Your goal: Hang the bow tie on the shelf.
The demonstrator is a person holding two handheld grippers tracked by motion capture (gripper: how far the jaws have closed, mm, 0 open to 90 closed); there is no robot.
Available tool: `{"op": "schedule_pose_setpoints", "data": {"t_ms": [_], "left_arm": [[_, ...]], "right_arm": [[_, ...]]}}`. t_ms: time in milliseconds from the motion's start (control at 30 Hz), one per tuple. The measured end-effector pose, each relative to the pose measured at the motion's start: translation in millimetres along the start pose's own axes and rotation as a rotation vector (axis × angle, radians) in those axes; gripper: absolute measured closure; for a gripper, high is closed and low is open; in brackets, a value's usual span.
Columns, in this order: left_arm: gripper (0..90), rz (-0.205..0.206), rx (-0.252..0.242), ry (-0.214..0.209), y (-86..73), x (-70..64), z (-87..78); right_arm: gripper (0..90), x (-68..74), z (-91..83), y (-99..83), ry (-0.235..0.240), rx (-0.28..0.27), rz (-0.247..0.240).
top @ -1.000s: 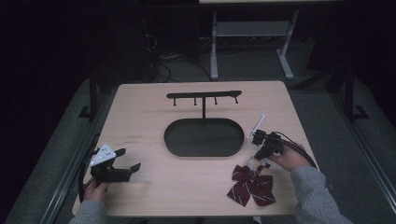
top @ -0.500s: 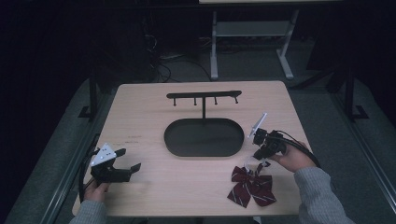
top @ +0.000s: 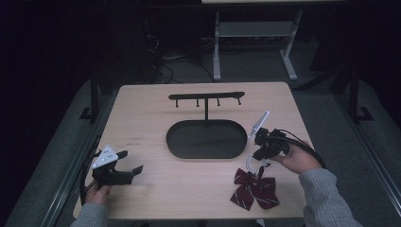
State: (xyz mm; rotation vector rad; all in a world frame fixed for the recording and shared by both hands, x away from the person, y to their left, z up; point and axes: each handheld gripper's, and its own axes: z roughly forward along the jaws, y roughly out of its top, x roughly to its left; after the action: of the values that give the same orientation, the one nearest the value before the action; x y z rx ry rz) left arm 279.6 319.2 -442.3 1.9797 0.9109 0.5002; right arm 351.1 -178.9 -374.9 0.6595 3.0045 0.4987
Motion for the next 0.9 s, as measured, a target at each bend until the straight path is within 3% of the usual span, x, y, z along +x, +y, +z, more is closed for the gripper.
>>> {"op": "schedule_pose_setpoints", "data": {"t_ms": [900], "left_arm": [[12.9, 0.014, -0.003, 0.002, 1.3, -0.5, 1.0]], "right_arm": [[88.1, 17.0, -31.3, 23.8, -0.029, -0.047, -0.077]]}}
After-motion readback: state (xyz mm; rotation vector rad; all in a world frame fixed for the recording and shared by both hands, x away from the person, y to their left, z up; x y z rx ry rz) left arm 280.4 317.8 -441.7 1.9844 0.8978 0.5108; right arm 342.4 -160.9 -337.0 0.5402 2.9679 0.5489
